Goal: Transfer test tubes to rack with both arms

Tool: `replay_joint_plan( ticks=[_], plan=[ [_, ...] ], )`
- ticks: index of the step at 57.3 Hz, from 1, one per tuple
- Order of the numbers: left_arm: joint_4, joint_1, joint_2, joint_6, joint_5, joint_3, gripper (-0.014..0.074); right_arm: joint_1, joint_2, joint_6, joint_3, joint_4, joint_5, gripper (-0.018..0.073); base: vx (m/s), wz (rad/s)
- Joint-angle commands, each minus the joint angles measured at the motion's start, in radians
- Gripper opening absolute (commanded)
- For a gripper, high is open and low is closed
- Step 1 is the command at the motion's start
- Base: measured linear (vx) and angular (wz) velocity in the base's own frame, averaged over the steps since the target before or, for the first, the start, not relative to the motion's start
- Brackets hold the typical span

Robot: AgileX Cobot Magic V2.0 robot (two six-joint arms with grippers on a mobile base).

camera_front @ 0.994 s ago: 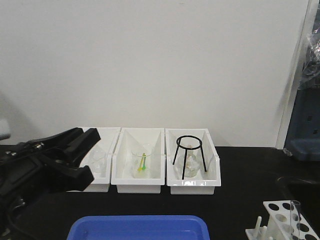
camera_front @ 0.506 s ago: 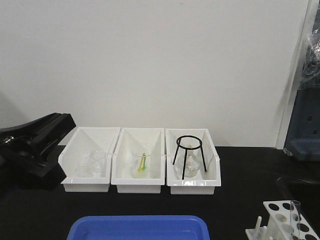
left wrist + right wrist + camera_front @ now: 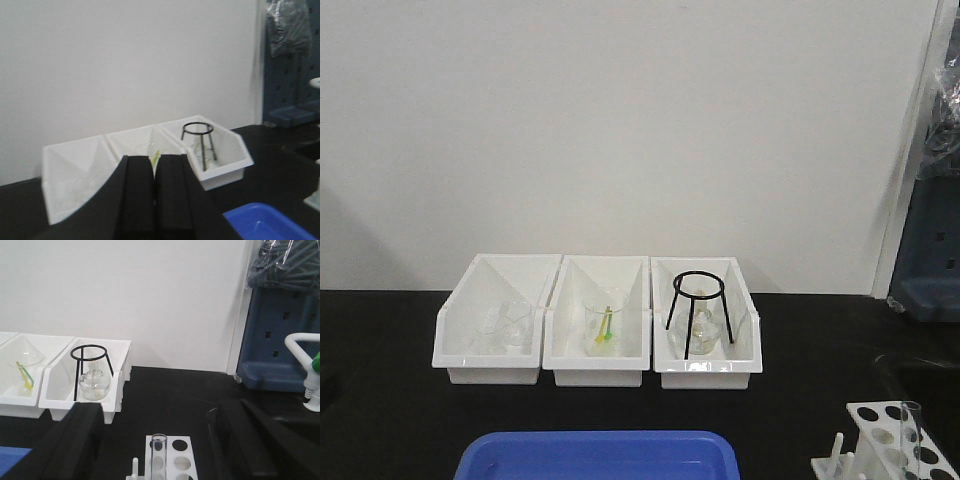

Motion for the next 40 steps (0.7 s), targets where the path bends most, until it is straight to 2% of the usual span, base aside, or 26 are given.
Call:
replay_joint_plan(
  ticks=[1, 4, 10, 17, 23, 40],
  plan=[
    [-0.005, 0.089, -0.136, 0.007, -0.036, 0.073, 0.0020, -0.006, 0.000, -0.010, -0.035, -0.012, -0.078, 0.0533, 0.00, 0.00],
    [-0.005, 0.148, -0.222, 0.007, -0.038, 0.149, -0.0008, -0.006, 0.000, -0.010, -0.035, -0.012, -0.078, 0.0533, 0.00, 0.00],
    [-0.005, 0.249, -0.371, 0.007, -0.038, 0.274, -0.0006, -0.006, 0.000, -0.010, -0.035, -0.012, -0.078, 0.0533, 0.00, 0.00],
    [-0.005, 0.327, -0.510, 0.007, -0.038, 0.374, -0.0006, -0.006, 0.000, -0.010, -0.035, -0.012, -0.078, 0.0533, 0.00, 0.00],
    [-0.005, 0.349, -0.601, -0.013, -0.008, 0.410, -0.0006, -0.006, 0.000, -0.010, -0.035, -0.012, -0.078, 0.0533, 0.00, 0.00],
    [-0.005, 0.349, -0.582, -0.020, 0.037, 0.409, -0.0006, -0.006, 0.000, -0.010, -0.035, -0.012, -0.078, 0.0533, 0.00, 0.00]
  ],
)
